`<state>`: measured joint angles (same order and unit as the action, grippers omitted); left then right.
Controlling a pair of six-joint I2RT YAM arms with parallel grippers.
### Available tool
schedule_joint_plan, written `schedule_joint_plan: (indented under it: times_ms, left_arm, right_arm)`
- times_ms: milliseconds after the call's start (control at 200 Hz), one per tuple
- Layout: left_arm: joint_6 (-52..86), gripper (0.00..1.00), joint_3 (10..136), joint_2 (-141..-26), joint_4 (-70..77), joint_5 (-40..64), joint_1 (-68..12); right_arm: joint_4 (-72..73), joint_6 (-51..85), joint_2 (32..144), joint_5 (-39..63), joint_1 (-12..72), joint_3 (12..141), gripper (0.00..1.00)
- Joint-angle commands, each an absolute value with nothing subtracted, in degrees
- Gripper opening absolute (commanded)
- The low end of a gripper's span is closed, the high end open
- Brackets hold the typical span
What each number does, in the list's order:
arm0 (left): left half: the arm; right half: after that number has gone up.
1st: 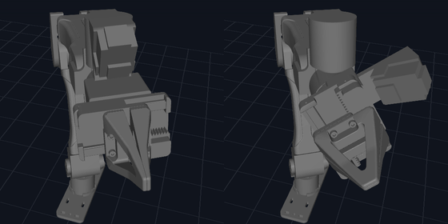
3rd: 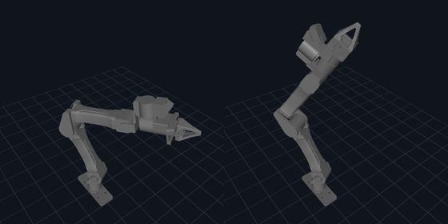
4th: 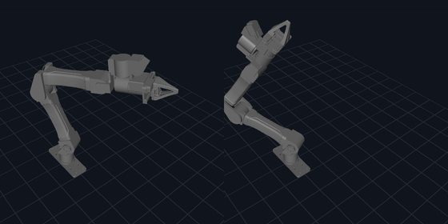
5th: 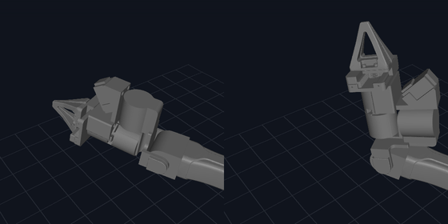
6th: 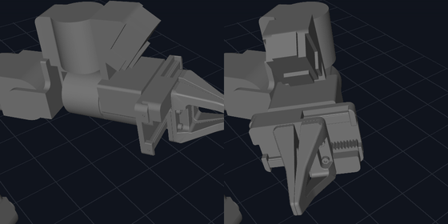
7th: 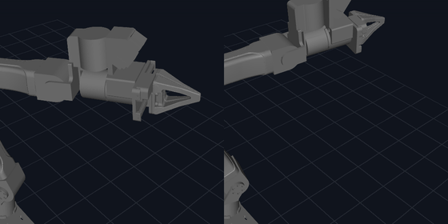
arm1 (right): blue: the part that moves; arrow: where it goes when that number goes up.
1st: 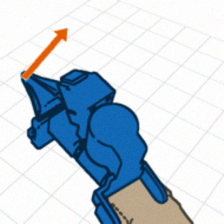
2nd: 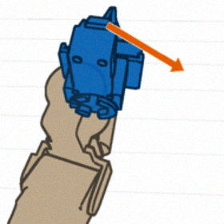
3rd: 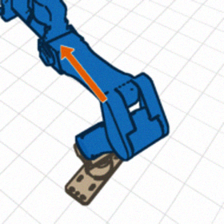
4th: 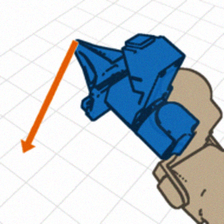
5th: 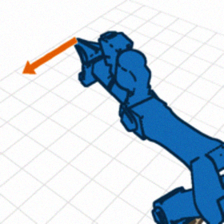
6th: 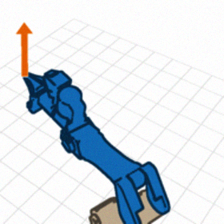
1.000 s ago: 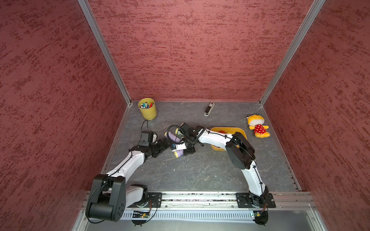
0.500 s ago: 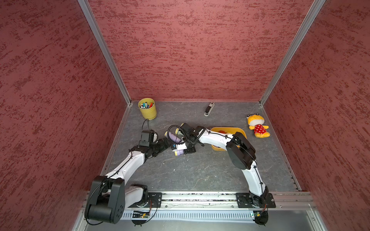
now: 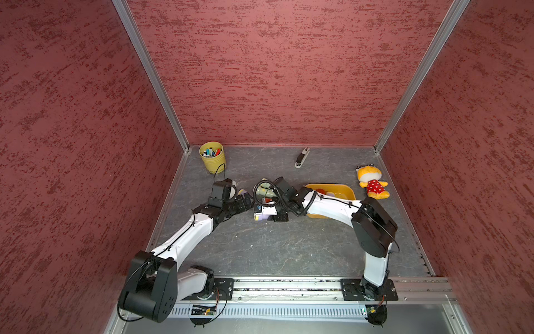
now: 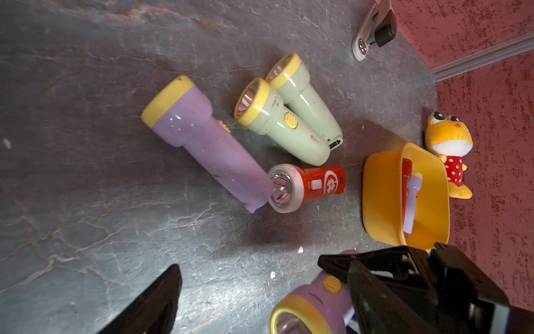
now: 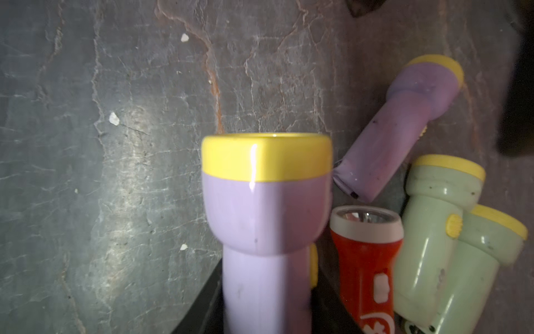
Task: Put the flashlights into the storage boxes
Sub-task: Pick up the flashlight from the center of the board, then place the flashlight at the storage box.
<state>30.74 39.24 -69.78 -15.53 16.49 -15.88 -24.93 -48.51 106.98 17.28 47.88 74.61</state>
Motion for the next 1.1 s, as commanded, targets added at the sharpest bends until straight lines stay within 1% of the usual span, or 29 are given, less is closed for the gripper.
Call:
schedule_joint_plan:
  times_ms: [0,235,411,596,716,877,1092]
  left_arm:
    - [29.4,0.9,41.7,-71.1,-13.9,15.6,-17.6]
    - [28.1,0.9,47.0,-76.1,-12.5,15.0,-21.3]
    - [27.8,0.9,50.7,-80.3,-11.4,14.3,-24.7]
    - [27.8,0.9,55.2,-85.6,-10.1,14.2,-27.9]
    - [27.7,0.9,58.0,-89.4,-9.2,14.2,-30.1]
    - [27.6,0.9,62.6,-94.9,-9.0,15.6,-33.4]
    - [26.7,0.9,66.5,-99.3,-9.0,16.2,-36.6]
  right_arm:
    - [-15.1,-41.9,101.6,20.9,46.9,71.4,0.34]
    - [-5.8,-27.0,91.9,18.7,42.9,61.1,0.34]
    - [1.7,-16.0,84.2,11.3,38.7,52.6,0.33]
    - [5.5,-4.9,76.3,8.0,33.4,46.5,0.32]
    - [4.7,1.4,72.5,6.6,30.2,44.1,0.32]
    - [-0.6,9.0,69.3,0.2,26.0,42.9,0.32]
    - [-7.8,18.2,68.9,2.2,19.0,43.2,0.32]
